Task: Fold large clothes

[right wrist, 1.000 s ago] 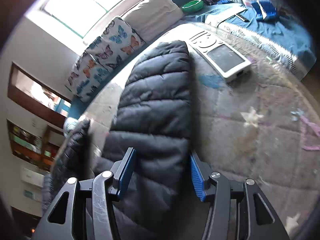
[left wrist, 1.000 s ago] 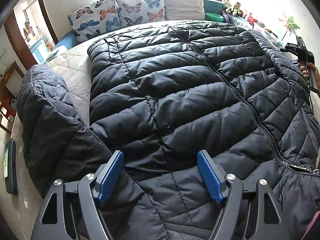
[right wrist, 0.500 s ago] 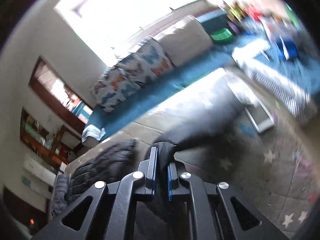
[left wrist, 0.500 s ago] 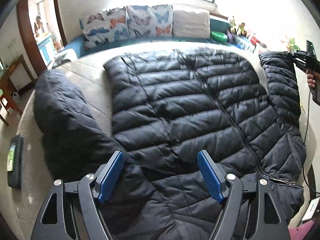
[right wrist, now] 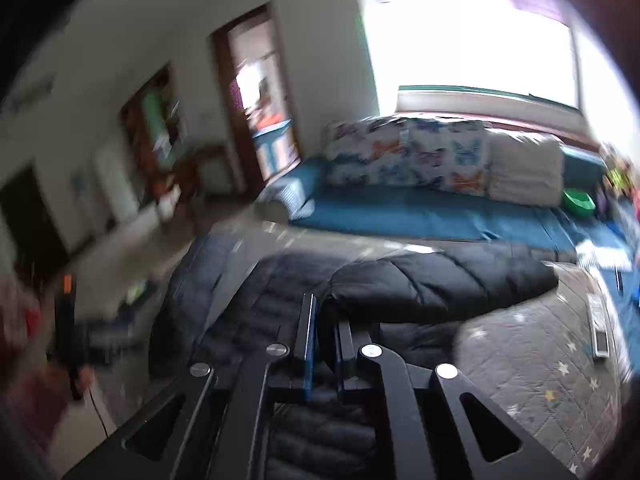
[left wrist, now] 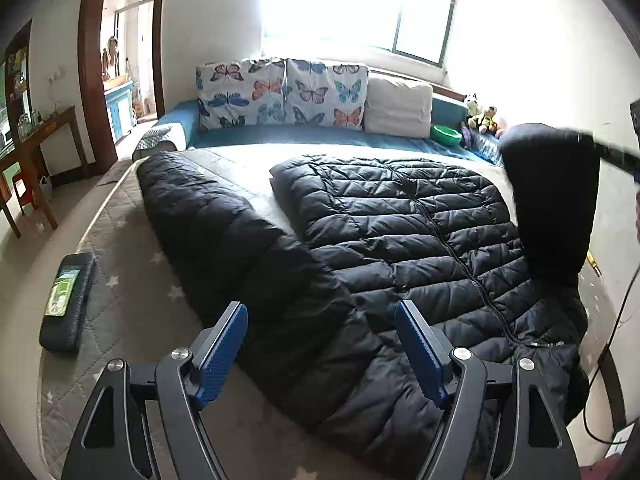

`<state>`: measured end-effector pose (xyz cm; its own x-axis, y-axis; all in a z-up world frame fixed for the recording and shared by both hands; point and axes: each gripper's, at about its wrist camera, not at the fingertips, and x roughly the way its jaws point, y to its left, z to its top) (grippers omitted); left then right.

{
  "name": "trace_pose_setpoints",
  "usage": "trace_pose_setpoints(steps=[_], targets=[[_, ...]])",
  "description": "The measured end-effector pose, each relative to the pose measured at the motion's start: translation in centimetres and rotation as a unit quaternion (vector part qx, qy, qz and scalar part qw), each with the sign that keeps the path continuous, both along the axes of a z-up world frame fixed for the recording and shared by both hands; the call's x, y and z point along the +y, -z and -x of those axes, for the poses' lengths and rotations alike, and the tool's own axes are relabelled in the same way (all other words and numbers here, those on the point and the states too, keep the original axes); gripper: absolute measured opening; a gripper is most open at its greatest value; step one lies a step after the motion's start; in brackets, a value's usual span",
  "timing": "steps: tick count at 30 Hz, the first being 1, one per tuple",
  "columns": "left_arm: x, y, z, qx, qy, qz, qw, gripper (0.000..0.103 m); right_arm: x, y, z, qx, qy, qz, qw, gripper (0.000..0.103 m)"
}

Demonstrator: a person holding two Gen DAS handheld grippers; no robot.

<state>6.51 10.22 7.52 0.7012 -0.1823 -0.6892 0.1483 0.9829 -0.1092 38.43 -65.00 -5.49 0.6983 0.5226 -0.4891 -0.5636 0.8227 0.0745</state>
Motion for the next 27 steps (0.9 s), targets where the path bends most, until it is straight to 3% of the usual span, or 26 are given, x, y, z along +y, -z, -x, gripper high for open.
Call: trace_pose_setpoints(steps=[6,10,12,18,23,27], targets=[[2.2,0.2,2.3,-0.013,0.007,0.012,0.9998,0.081,7.7,7.3,4.8,0.041,-0.068,0.101,0.992,0.01],[2.3,0.1,2.8,-0.02,0.007,0.02,0.9996,0.081,9.9,13.1,6.1,0.102,-0.095,0.155,0.978,0.014],[2.4,-0.2,3.0,-0.023,0.005,0.022,0.9995,0.081,9.9,14.5,6.8,0.112,-0.096,0.171,0.974,0.014],[2.0,-1.9,2.9,-0.036,0.006,0.039,0.9986,0.081,8.3,13.8,7.4,0.139,-0.113,0.135,0.975,0.032],[-0.9,-3.1,3.1,-0.043,0.046,0.049,0.9968,0.089,7.3,11.4,7.9,0.122,-0.12,0.101,0.98,0.035],[-5.1,-2.0,2.5,-0.024,0.098,0.052,0.9935,0.089,4.0,10.5,4.7,0.097,-0.039,0.096,0.99,0.041]])
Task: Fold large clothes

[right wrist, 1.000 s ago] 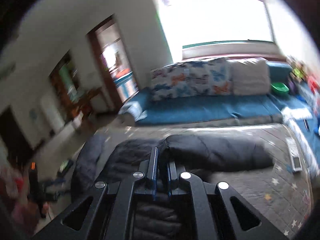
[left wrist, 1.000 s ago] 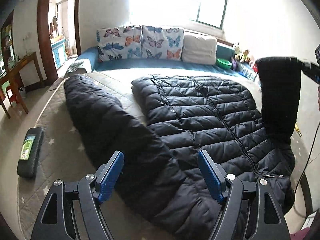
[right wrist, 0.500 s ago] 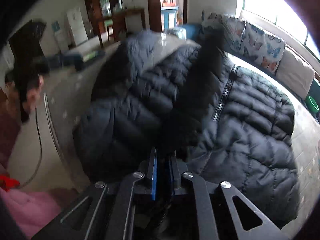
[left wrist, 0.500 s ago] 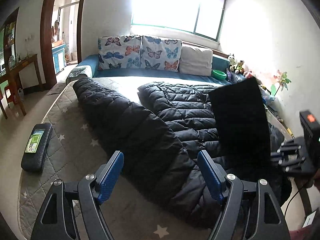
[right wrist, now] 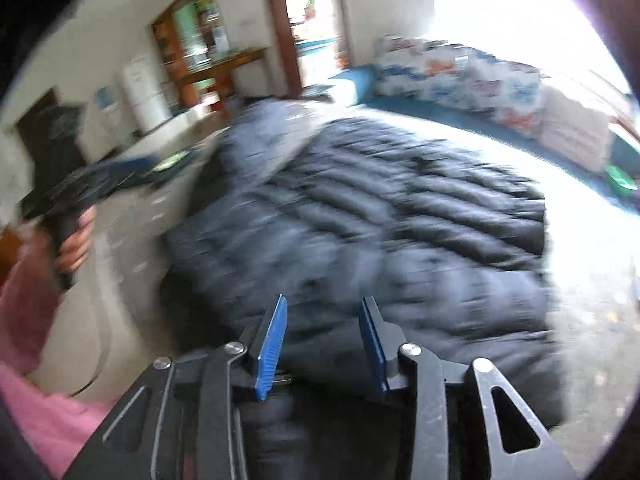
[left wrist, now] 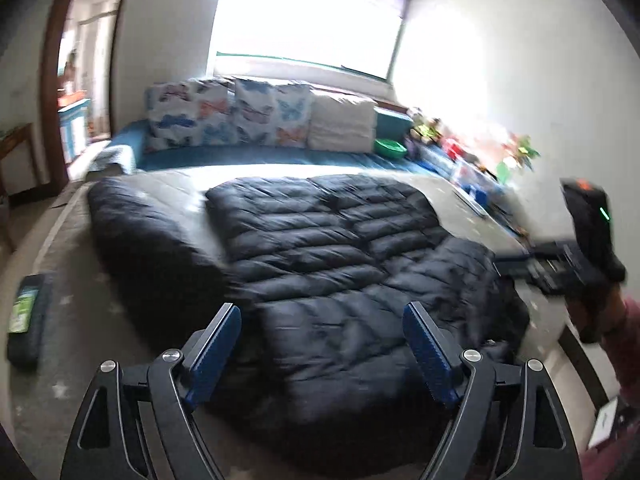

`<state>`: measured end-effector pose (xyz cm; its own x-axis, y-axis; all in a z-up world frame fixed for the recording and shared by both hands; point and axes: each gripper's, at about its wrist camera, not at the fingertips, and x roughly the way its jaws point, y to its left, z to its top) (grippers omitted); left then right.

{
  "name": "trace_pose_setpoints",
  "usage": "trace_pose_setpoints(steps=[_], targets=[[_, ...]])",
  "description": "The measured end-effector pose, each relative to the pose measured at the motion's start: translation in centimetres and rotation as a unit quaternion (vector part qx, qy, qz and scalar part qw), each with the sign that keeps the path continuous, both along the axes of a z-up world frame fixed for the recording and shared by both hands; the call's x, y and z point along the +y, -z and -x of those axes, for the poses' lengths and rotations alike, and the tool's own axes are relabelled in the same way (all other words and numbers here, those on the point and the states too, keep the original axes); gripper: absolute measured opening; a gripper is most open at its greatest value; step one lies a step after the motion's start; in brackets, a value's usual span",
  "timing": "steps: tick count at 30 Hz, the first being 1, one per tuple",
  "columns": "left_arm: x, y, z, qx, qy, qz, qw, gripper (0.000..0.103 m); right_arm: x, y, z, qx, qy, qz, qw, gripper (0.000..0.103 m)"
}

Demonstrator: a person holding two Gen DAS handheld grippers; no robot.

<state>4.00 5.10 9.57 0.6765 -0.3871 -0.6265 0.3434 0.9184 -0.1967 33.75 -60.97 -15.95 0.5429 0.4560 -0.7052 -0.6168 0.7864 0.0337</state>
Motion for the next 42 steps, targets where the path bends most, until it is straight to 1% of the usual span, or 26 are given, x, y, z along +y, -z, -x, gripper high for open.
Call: trace_pose_setpoints(steps=[2,3,5,7,8,10,11,13,14,17,20,22,24,27,31,32,33,34,36,38,39,40,42], targets=[[-2.4,1.2,-0.6,0.014,0.023,-0.008,0.9996,0.087,-1.6,0.2,-1.7,-0.011,0.046,0.011,0.999,0.042],[-3.3,1.7,-0.8,0.019,0.031,-0.011,0.9993,0.086,-2.7,0.7,-2.8,-0.006,0.07,0.01,0.997,0.041],[-5.1,3.2,-1.4,0.036,0.049,-0.023,0.9979,0.076,-4.3,1.9,-4.2,0.006,0.102,0.012,0.995,0.041],[-6.2,4.8,-1.7,0.053,0.063,-0.029,0.9962,0.064,-6.0,3.7,-5.5,0.026,0.129,0.009,0.991,0.041],[-6.6,5.6,-2.0,0.064,0.065,-0.034,0.9952,0.062,-6.4,4.2,-5.6,0.031,0.134,0.007,0.99,0.041],[-7.0,7.5,-2.5,0.082,0.065,-0.05,0.9933,0.057,-7.5,6.3,-6.0,0.055,0.147,0.0,0.988,0.042],[-7.0,8.4,-2.7,0.09,0.062,-0.055,0.9925,0.057,-7.7,6.8,-6.1,0.06,0.145,0.001,0.988,0.041],[-6.8,9.7,-3.2,0.106,0.059,-0.05,0.9914,0.057,-7.8,7.7,-6.0,0.048,0.135,-0.003,0.99,0.041],[-6.7,10.0,-3.3,0.109,0.057,-0.051,0.9911,0.057,-7.9,7.6,-5.9,0.048,0.136,-0.002,0.99,0.041],[-6.8,10.3,-3.2,0.11,0.061,-0.057,0.9905,0.057,-7.2,6.6,-5.6,0.044,0.146,0.017,0.988,0.041],[-6.8,10.4,-3.0,0.106,0.062,-0.062,0.9906,0.057,-6.5,5.4,-4.9,0.02,0.144,0.028,0.989,0.041],[-6.7,10.3,-3.2,0.106,0.06,-0.058,0.9909,0.057,-5.8,5.2,-4.7,0.009,0.138,0.035,0.99,0.041],[-6.3,9.8,-3.2,0.109,0.057,-0.047,0.9912,0.057,-5.1,5.9,-4.8,0.008,0.133,0.052,0.99,0.041],[-5.1,8.4,-3.0,0.113,0.052,-0.031,0.9918,0.057,-4.3,6.8,-5.1,0.01,0.134,0.077,0.988,0.041],[-2.7,6.0,-2.8,0.098,0.03,-0.021,0.9945,0.058,-3.8,6.3,-4.9,0.006,0.137,0.091,0.986,0.041],[-2.0,5.4,-2.9,0.093,0.02,-0.022,0.9952,0.058,-3.6,6.1,-4.8,0.004,0.135,0.093,0.986,0.041],[-0.8,4.7,-3.1,0.087,0.004,-0.024,0.9959,0.063,-3.4,5.8,-4.7,0.001,0.132,0.093,0.987,0.041],[0.1,4.2,-3.2,0.083,-0.009,-0.025,0.9962,0.07,-3.2,5.5,-4.5,-0.003,0.13,0.092,0.987,0.041],[2.8,3.2,-4.0,0.076,-0.049,-0.029,0.9955,0.078,-2.7,4.9,-4.2,-0.005,0.125,0.083,0.989,0.042],[5.1,2.5,-4.7,0.073,-0.08,-0.028,0.9937,0.078,-2.2,4.5,-4.1,-0.009,0.119,0.074,0.99,0.042],[6.5,2.1,-5.4,0.073,-0.098,-0.026,0.9922,0.078,-1.9,4.5,-4.2,-0.008,0.115,0.073,0.991,0.046],[8.1,1.8,-6.2,0.074,-0.118,-0.023,0.99,0.078,-1.6,4.8,-4.3,-0.004,0.113,0.075,0.991,0.049],[10.3,1.5,-7.3,0.073,-0.146,-0.023,0.9863,0.078,-1.0,6.0,-4.9,0.007,0.112,0.087,0.99,0.049]])
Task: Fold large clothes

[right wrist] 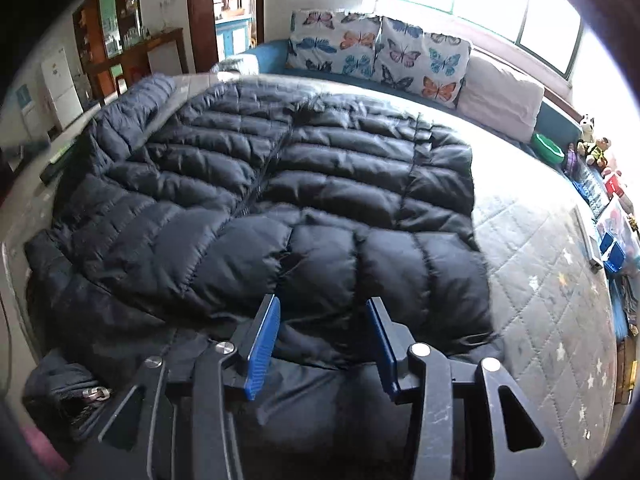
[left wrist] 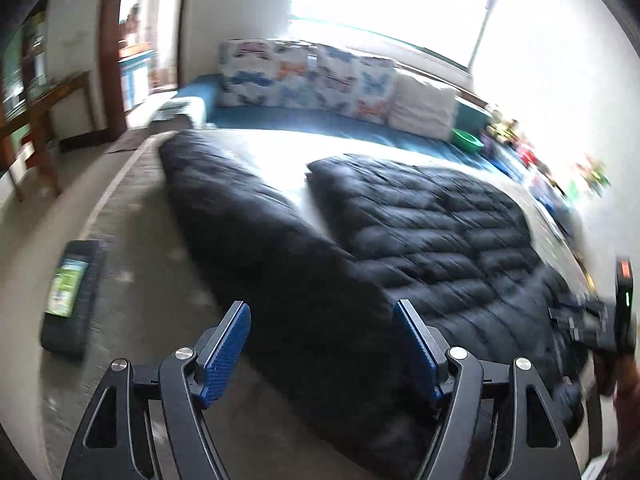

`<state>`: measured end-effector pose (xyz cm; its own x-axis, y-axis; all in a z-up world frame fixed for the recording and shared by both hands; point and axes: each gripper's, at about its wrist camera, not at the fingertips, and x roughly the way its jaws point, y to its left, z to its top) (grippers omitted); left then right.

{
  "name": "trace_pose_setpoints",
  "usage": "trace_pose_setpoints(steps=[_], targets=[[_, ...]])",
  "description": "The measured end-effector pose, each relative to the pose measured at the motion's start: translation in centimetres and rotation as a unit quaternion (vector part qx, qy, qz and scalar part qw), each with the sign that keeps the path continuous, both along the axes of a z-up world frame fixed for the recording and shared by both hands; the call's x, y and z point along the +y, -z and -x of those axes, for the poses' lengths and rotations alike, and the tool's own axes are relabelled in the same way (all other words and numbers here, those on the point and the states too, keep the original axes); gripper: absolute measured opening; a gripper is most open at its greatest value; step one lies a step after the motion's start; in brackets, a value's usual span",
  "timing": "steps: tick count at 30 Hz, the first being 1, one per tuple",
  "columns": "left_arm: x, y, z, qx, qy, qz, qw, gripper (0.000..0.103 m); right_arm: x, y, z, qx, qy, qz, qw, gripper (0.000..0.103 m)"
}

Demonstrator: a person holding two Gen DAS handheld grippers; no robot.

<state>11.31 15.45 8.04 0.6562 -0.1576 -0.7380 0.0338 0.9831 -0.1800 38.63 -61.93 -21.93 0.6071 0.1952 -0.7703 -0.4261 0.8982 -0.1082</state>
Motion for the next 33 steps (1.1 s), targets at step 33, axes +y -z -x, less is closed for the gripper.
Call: trace_pose_setpoints(steps=[33], targets=[[12.3,6.5,-19.7,0.068,-0.137,0.041,0.9874,0.085,0.7,1.3,-0.9,0.029,0.026,-0.008,0.999,0.056]])
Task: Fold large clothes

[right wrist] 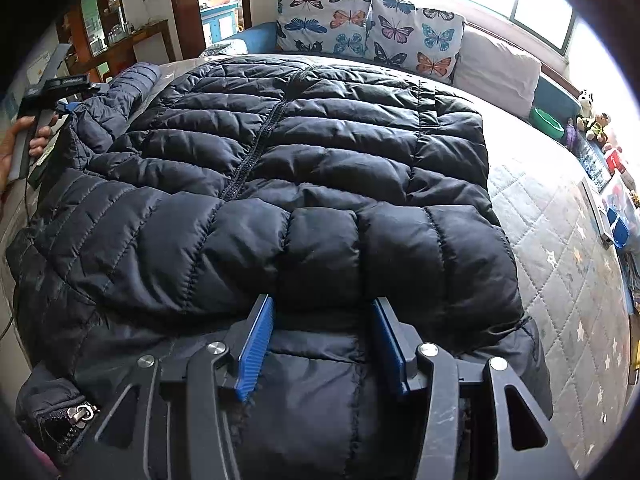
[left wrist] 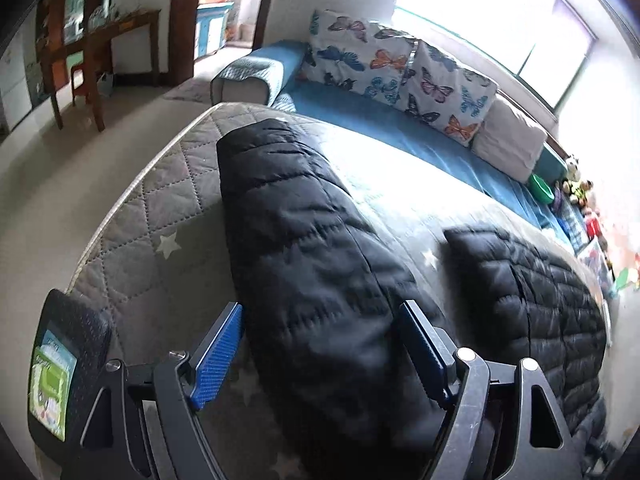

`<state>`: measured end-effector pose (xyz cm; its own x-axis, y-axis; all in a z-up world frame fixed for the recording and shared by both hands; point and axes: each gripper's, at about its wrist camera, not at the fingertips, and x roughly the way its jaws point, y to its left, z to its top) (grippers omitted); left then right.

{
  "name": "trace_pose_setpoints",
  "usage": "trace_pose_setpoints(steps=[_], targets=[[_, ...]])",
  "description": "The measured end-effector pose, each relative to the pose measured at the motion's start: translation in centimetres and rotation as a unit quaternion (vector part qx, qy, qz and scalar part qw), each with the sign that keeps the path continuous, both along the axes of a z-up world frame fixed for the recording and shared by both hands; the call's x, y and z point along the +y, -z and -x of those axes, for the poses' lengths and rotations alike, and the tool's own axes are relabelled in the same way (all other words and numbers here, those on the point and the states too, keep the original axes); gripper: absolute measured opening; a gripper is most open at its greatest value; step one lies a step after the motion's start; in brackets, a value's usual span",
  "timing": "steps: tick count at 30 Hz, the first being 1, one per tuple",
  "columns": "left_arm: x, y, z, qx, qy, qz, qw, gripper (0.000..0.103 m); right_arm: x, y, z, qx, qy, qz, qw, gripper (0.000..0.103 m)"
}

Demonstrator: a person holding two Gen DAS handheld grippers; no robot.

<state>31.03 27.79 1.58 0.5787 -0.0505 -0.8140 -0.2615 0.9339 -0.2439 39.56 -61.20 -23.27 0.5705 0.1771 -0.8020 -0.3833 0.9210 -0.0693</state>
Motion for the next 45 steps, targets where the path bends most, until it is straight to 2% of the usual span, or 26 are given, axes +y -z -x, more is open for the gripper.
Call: trace_pose_setpoints(steps=[6,9,11,14,16,18,20,22,24,28,30,34,37,40,44,45], targets=[[1.8,1.3,-2.9,0.027,-0.04,0.021,0.9986,0.088,0.1,0.0,0.0,0.0,0.0,-0.001,1.0,0.056],[3.0,2.4,-3.1,0.034,-0.064,0.064,0.9953,0.088,0.1,0.0,0.0,0.0,0.0,-0.004,1.0,0.056],[3.7,3.0,-3.0,0.033,-0.072,0.096,0.9923,0.084,0.1,0.0,0.0,-0.001,-0.002,-0.006,1.0,0.056],[4.6,4.1,-2.9,0.022,-0.067,0.162,0.9843,0.057,-0.2,0.1,0.0,-0.001,-0.004,-0.015,1.0,0.058],[4.8,4.1,-2.8,0.007,-0.061,0.179,0.982,0.025,-0.3,0.1,0.1,-0.002,-0.006,-0.019,1.0,0.058],[4.7,3.0,-2.4,-0.014,-0.053,0.174,0.9832,0.012,-0.4,0.1,0.1,-0.003,-0.008,-0.021,1.0,0.059],[3.9,0.6,-1.8,-0.04,-0.045,0.149,0.987,0.01,-0.4,0.1,0.2,-0.005,-0.01,-0.022,1.0,0.059],[2.4,-3.0,-1.0,-0.067,-0.038,0.107,0.9912,0.01,-0.5,0.1,0.1,-0.006,-0.012,-0.025,1.0,0.059],[0.8,-6.3,0.1,-0.092,-0.028,0.083,0.9919,0.01,-0.6,0.0,0.1,-0.006,-0.012,-0.027,1.0,0.059],[-5.5,-13.6,3.4,-0.139,0.01,0.025,0.9899,0.01,-0.7,-0.2,0.3,-0.011,-0.016,-0.03,0.999,0.059],[-10.0,-16.5,5.4,-0.164,0.041,-0.008,0.9856,0.01,-0.9,-0.4,0.4,-0.013,-0.017,-0.035,0.999,0.059],[-19.4,-19.5,9.2,-0.192,0.105,-0.054,0.9742,0.01,-2.0,-1.6,1.1,-0.034,-0.015,-0.068,0.997,0.059],[-27.0,-19.2,12.6,-0.197,0.168,-0.076,0.9629,0.01,-3.3,-2.7,2.1,-0.05,-0.014,-0.094,0.994,0.059],[-33.6,-17.3,15.1,-0.185,0.224,-0.09,0.9526,0.01,-4.9,-3.5,3.1,-0.066,-0.009,-0.107,0.992,0.059],[-41.1,-12.4,17.2,-0.134,0.296,-0.089,0.9415,0.014,-7.1,-3.8,3.8,-0.073,0.003,-0.119,0.99,0.059],[-43.1,-10.4,17.7,-0.116,0.321,-0.088,0.9357,0.022,-7.8,-3.8,4.0,-0.074,0.01,-0.12,0.99,0.059]])
